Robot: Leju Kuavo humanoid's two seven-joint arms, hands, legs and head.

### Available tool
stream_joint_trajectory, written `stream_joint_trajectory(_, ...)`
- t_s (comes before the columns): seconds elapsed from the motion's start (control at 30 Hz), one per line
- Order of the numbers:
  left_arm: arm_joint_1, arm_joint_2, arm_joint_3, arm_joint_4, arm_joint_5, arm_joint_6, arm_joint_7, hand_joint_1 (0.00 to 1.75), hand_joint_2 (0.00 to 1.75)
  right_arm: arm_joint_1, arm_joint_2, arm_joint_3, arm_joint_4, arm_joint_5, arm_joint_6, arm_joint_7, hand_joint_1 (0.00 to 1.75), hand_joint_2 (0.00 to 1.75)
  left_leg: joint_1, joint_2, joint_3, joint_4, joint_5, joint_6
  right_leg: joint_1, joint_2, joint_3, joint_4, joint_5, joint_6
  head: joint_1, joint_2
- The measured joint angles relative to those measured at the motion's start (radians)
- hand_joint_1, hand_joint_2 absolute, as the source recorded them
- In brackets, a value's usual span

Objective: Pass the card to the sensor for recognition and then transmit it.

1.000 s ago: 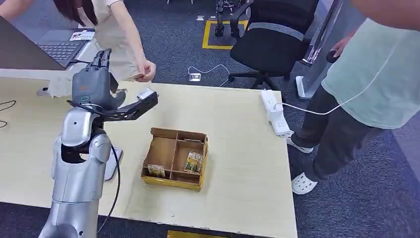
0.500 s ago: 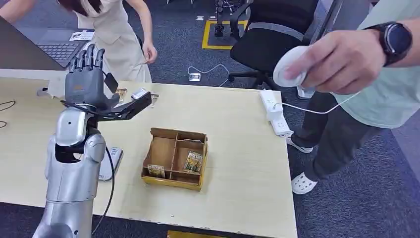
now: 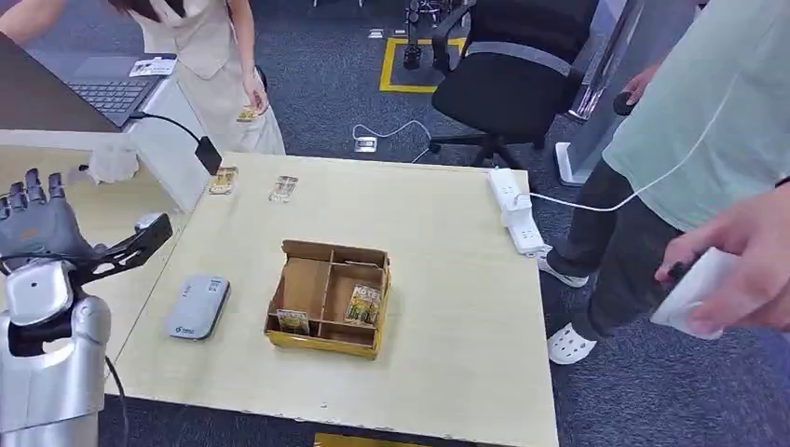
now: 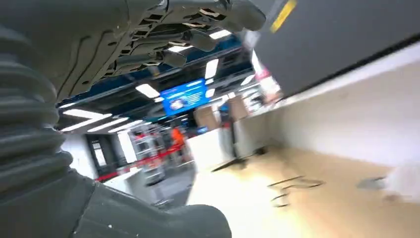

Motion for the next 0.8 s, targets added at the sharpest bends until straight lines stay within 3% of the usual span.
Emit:
stream_joint_trajectory(0.07, 0.026, 0.017, 0.022, -0.002, 0.000, -0.010, 0.021, 0.00, 1.75, 0.008, 0.000, 0.009, -0.011, -0.008, 0.000, 0.007, 0.00, 0.00, 0.000, 0.000, 0.000, 0.000, 0.000, 0.000, 0.000, 0.001, 0.000, 0.000, 0.000, 0.000, 0.000, 0.000)
stream_joint_trajectory(0.37, 0.162, 0.032, 0.158, -0.037, 0.000, -0.011, 0.009, 0.00, 1.75, 0.029, 0.000, 0.019, -0.038, -0.046, -0.004, 0.020, 0.00, 0.00, 0.000, 0.001, 0.000, 0.000, 0.000, 0.000, 0.000, 0.001, 0.000, -0.001, 0.000, 0.000, 0.000, 0.000)
stream_joint_trajectory(0.8, 0.357, -0.040, 0.355, -0.121, 0.000, -0.005, -0.038, 0.00, 1.75, 0.067, 0.000, 0.026, -0.066, -0.110, -0.020, 0.061, 0.00, 0.00, 0.000, 0.001, 0.000, 0.000, -0.001, 0.000, 0.000, 0.001, 0.000, -0.001, 0.000, 0.000, 0.000, 0.000)
